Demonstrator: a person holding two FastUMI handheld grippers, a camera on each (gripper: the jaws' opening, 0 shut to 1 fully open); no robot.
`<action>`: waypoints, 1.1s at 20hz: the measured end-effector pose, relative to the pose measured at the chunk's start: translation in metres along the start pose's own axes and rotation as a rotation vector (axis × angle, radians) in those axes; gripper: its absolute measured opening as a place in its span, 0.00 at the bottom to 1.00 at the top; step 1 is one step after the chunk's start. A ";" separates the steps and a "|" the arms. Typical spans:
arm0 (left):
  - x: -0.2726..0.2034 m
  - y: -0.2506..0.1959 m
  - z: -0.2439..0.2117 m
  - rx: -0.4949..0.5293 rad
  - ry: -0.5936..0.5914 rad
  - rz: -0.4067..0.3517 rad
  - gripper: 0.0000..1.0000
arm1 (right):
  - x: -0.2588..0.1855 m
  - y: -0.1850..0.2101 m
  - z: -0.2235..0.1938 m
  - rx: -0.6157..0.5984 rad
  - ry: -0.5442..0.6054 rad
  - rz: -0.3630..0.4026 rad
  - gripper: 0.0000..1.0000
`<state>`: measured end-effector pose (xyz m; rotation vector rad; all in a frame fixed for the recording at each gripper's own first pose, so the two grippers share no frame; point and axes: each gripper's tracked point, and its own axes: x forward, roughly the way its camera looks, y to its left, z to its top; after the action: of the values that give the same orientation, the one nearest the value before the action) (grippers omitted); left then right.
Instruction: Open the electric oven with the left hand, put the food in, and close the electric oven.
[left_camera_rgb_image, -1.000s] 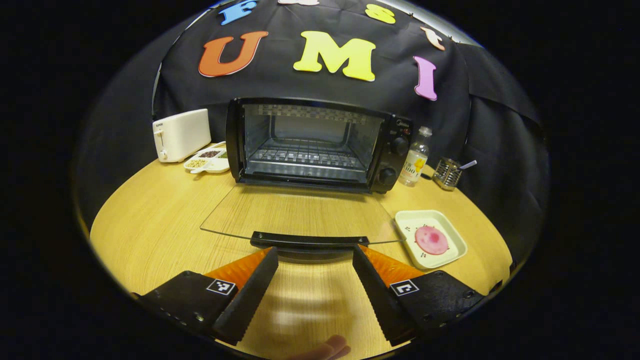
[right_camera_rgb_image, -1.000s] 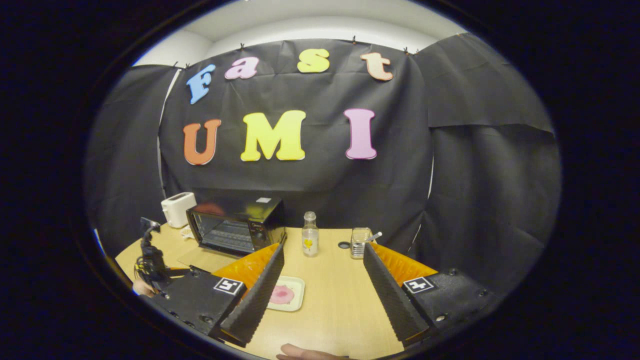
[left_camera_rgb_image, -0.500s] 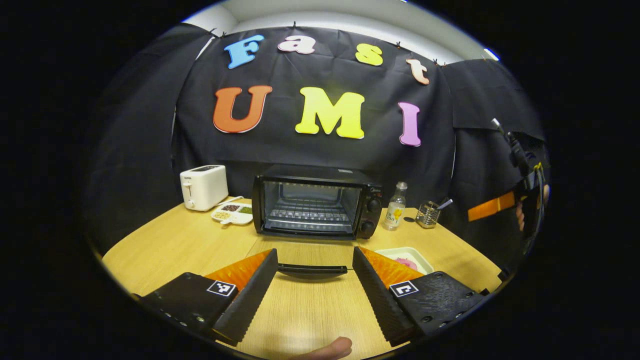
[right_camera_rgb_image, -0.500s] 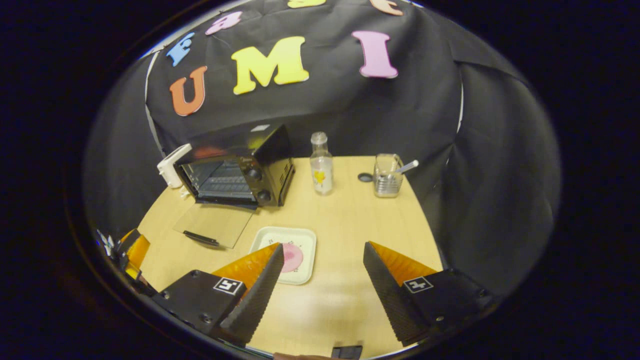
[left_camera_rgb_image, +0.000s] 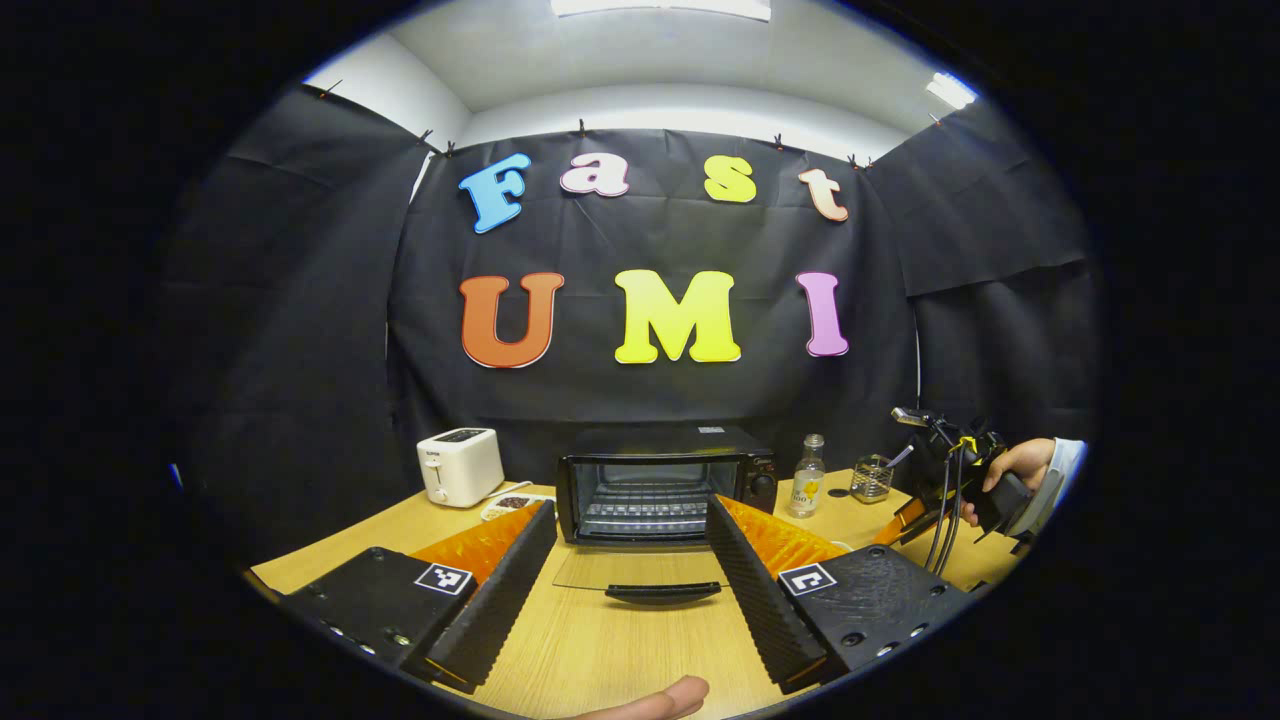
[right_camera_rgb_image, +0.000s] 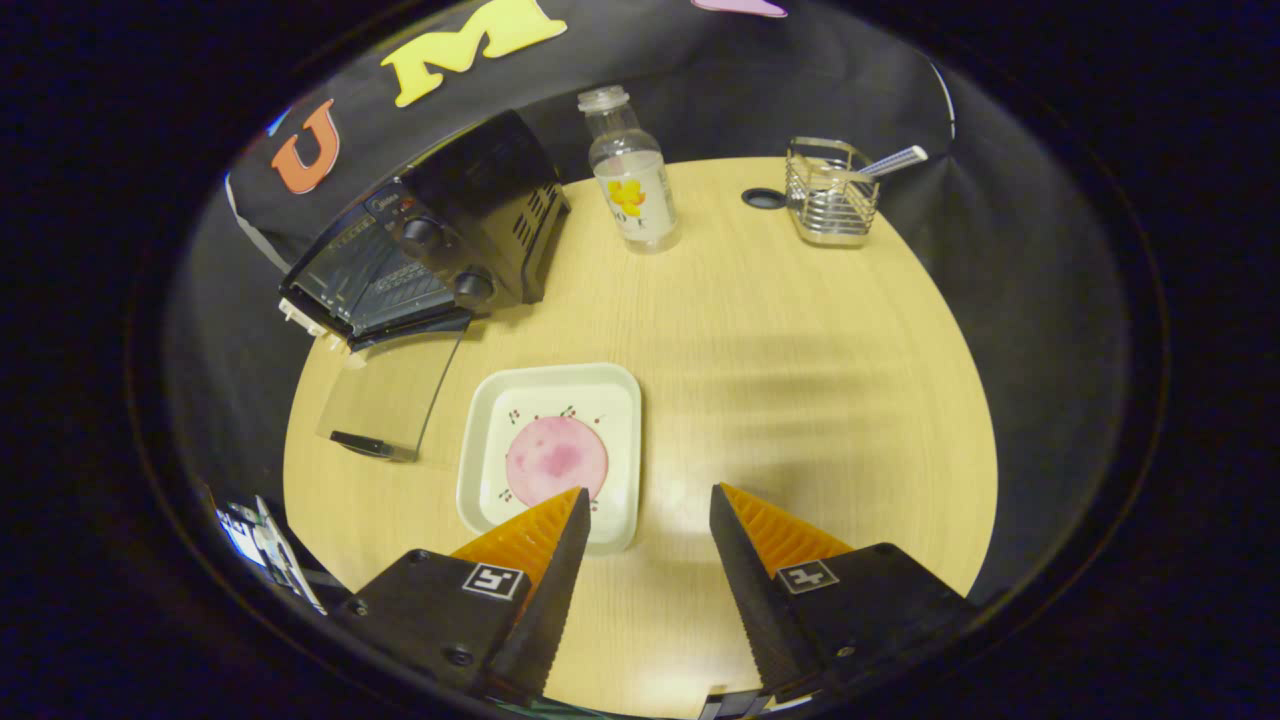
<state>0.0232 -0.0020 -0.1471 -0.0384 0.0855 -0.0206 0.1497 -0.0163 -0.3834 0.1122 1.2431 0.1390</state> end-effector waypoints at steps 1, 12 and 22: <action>0.000 -0.001 -0.002 -0.001 0.004 -0.002 0.95 | 0.007 0.003 0.000 -0.010 0.024 0.011 0.70; 0.010 0.011 -0.026 -0.034 0.079 0.017 0.95 | 0.051 0.007 0.004 0.072 0.231 0.167 0.00; -0.009 0.009 -0.010 -0.026 0.067 0.015 0.95 | 0.049 0.008 -0.001 0.330 0.200 0.479 0.03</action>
<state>0.0138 0.0069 -0.1563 -0.0628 0.1533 -0.0053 0.1637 -0.0007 -0.4282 0.6976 1.4129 0.3653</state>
